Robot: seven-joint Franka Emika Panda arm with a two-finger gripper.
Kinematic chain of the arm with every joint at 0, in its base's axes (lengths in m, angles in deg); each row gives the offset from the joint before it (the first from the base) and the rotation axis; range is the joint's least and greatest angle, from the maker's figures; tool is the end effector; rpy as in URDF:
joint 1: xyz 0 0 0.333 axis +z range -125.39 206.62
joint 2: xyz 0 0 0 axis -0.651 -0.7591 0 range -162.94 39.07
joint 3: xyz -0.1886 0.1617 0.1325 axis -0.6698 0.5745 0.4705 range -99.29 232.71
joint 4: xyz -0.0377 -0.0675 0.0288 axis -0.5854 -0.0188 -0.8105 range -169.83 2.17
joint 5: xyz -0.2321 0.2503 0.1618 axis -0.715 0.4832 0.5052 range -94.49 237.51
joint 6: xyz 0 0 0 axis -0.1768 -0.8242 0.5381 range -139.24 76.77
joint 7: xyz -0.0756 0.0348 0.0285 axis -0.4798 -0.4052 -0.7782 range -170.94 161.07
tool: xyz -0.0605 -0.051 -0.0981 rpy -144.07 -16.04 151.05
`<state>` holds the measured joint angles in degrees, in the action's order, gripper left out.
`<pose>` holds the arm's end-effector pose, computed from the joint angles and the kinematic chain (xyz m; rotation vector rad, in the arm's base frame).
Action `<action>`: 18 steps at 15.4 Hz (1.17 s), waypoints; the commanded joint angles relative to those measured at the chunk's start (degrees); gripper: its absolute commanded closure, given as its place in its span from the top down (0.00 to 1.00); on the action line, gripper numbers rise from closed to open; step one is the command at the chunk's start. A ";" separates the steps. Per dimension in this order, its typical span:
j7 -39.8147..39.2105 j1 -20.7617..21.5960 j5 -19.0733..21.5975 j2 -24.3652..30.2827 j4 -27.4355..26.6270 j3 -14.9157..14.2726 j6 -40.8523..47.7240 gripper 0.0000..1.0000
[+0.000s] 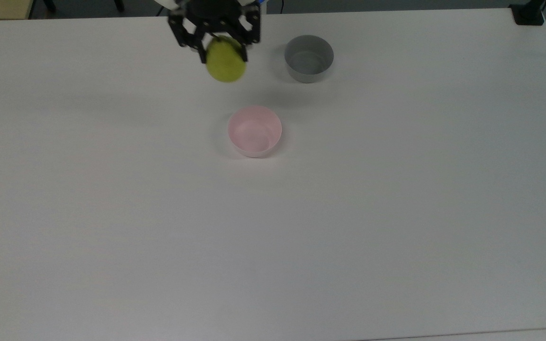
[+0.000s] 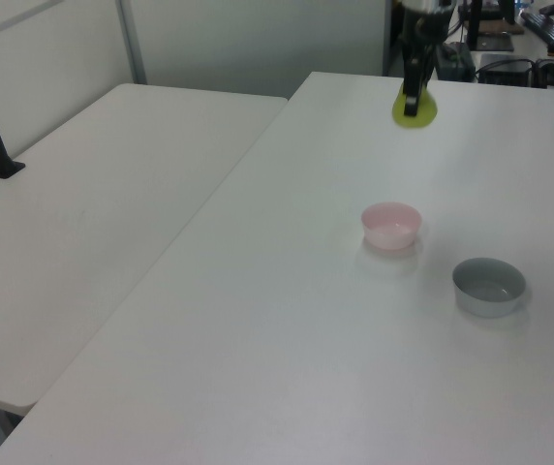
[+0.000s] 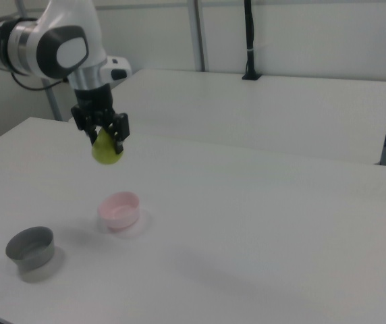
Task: Place the pear in the bowl
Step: 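Carry the pear over the pink bowl and lower it inside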
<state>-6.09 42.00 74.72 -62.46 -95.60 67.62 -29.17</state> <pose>0.5560 0.0277 0.4942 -3.0849 -0.0724 -0.0703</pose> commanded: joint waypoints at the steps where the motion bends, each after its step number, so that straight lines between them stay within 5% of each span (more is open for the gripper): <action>1: 2.82 3.80 0.31 -0.78 -7.12 -0.38 -7.72 0.09; 17: 7.13 6.18 -5.75 -13.27 -9.94 -0.29 -20.48 0.09; 18: 7.30 6.18 -5.93 -13.36 -10.12 -0.29 -20.57 0.18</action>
<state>-0.80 47.44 70.04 -76.55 -104.08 67.70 -47.93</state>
